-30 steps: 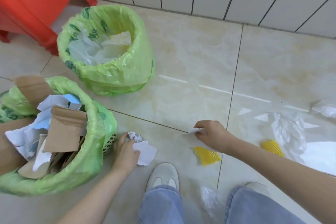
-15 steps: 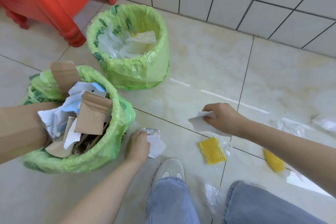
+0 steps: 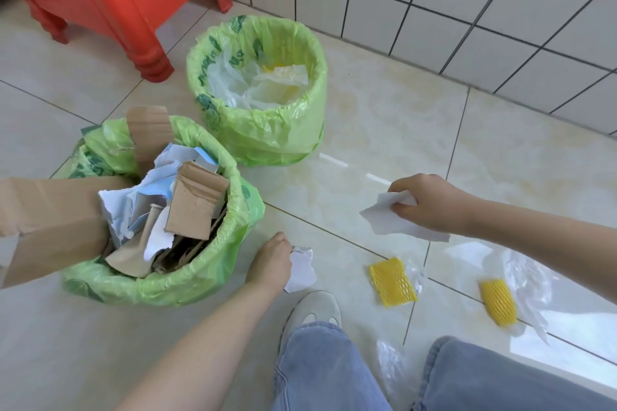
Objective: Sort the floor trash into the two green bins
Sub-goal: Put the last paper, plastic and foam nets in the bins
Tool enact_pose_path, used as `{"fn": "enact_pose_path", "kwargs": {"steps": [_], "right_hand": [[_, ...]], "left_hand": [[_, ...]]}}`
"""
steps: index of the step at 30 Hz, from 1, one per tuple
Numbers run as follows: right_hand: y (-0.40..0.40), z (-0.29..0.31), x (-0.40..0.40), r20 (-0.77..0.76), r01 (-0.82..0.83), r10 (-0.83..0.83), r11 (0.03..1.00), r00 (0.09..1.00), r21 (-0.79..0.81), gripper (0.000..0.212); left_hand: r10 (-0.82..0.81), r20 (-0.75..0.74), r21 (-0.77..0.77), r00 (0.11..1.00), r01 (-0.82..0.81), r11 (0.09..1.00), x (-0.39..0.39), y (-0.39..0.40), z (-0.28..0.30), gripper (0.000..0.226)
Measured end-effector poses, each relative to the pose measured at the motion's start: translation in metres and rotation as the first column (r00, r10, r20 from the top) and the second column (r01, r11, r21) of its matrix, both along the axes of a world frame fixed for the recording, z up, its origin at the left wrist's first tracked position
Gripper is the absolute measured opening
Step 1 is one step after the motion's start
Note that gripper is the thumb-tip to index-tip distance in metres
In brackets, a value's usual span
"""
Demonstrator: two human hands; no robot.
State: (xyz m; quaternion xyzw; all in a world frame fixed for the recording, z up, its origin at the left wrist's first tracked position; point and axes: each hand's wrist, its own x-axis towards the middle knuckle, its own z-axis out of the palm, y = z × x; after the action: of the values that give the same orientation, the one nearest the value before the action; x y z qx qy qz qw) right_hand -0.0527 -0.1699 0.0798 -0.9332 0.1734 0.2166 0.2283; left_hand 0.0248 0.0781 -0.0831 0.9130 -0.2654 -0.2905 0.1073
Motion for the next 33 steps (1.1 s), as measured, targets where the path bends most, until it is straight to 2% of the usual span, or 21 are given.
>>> {"fn": "enact_pose_path", "kwargs": {"steps": [5,9,14,17,20,26,28,31,33], "right_hand": [[0.014,0.025,0.016,0.013,-0.055,0.055,0.998,0.998,-0.025,0.03],[0.025,0.057,0.026,0.069,-0.064,0.068,0.996,0.995,-0.061,0.032],[0.048,0.095,0.054,0.164,-0.008,0.033,0.989,0.986,-0.148,0.023],[0.072,0.112,0.074,0.222,-0.026,0.064,0.985,0.973,-0.171,0.012],[0.101,0.123,0.092,0.268,-0.067,0.099,0.989,0.958,-0.129,0.013],[0.16,0.123,0.119,0.32,-0.093,0.081,0.996,0.944,0.02,0.022],[0.176,0.117,0.128,0.304,-0.069,0.038,0.993,0.952,0.091,0.025],[0.196,0.109,0.139,0.292,-0.042,-0.01,0.984,0.956,0.172,0.025],[0.205,0.103,0.145,0.309,-0.044,-0.03,0.972,0.951,0.229,0.023]], "left_hand": [[0.023,0.004,-0.198,1.0,-0.021,0.98,-0.003,-0.011,0.046,0.008],[0.052,0.034,-0.413,0.998,-0.034,0.91,-0.002,-0.015,0.106,0.006],[0.156,0.211,-0.549,0.965,-0.015,0.836,0.013,0.01,0.182,0.003],[0.221,0.31,-0.55,0.925,-0.016,0.835,0.029,0.033,0.219,0.003],[0.276,0.371,-0.544,0.887,-0.033,0.839,0.049,0.059,0.246,0.005],[0.383,0.469,-0.372,0.796,-0.216,0.903,0.096,0.109,0.265,0.006],[0.362,0.491,-0.303,0.792,-0.235,0.924,0.107,0.117,0.266,0.003],[0.329,0.536,-0.192,0.777,-0.267,0.944,0.12,0.121,0.264,0.012],[0.324,0.557,-0.153,0.765,-0.289,0.945,0.126,0.119,0.263,0.007]]}}
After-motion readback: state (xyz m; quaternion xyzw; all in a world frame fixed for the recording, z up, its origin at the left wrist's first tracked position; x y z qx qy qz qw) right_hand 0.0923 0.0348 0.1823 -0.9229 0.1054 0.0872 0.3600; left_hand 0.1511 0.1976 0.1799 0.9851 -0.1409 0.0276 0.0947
